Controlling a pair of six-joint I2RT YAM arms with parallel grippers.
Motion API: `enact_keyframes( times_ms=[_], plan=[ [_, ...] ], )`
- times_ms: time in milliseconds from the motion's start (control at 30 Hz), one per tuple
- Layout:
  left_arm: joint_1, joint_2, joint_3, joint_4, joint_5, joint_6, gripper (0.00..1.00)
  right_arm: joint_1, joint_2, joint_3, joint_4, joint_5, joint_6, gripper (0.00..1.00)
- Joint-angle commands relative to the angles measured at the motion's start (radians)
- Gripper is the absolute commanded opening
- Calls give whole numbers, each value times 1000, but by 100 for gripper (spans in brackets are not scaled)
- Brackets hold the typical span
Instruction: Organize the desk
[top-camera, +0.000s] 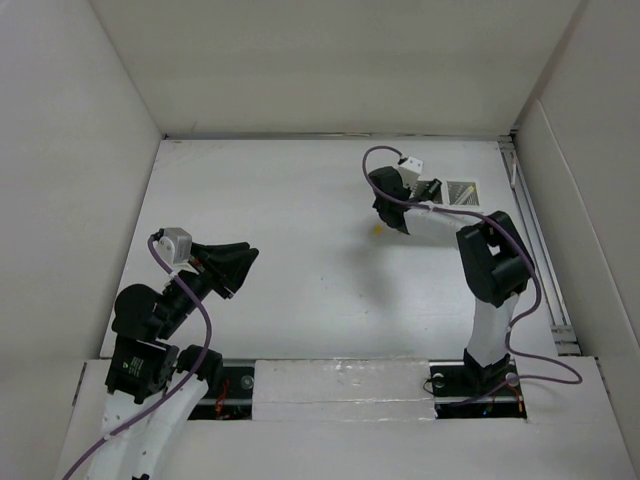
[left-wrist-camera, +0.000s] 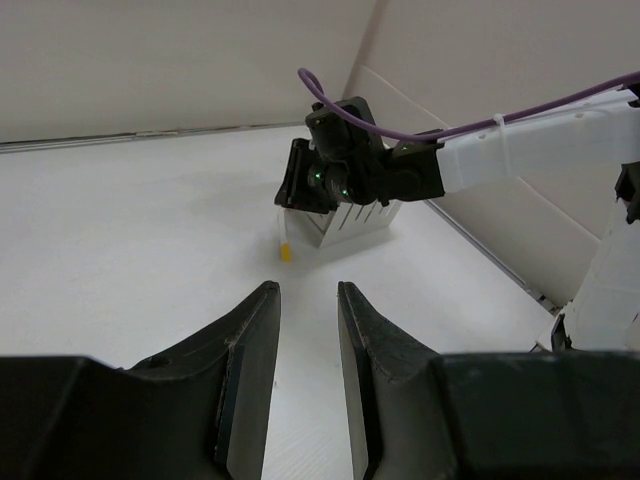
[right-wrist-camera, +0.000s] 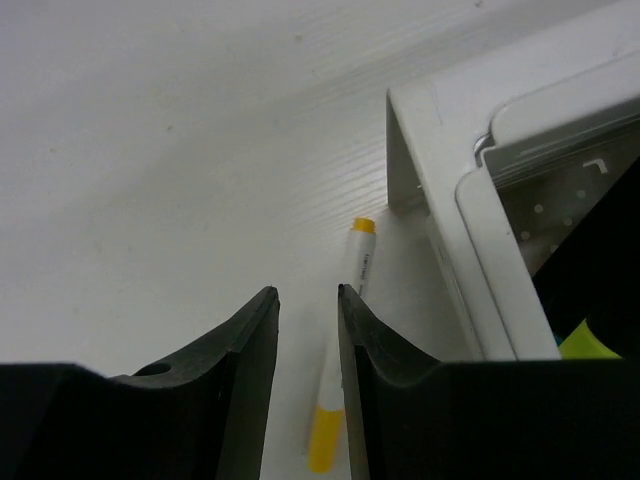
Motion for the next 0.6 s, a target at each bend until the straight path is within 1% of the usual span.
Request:
enact_keyframes(
  times_ms=[0,67,133,200,333,500,533,567],
  plan=[
    [4,-1,9,50,10,-7,26,-43,-50,-39,-29,-13,35,36],
    [4,-1,9,47,11,-5,27,-61,-56,-66,-15,-61,43,38],
    [4,2,12,47,13,-5,26,-52,-56,-67,3,-86,29,43],
    [4,-1,10,48,8,-7,26,-42,-21,-32,-63,-79,33,47],
    [4,2,12,45,13,-7,26,-8,31,31,-127,-55,43,48],
    [4,-11,7,48,10,-5,26,4,93,138,-245,-29,46,45],
    [4,-9,12,48,13,-5,26,4,104,154,-282,-21,46,37],
    [4,-14,12,45,16,-3,26,17,120,166,-302,-12,43,33]
  ],
)
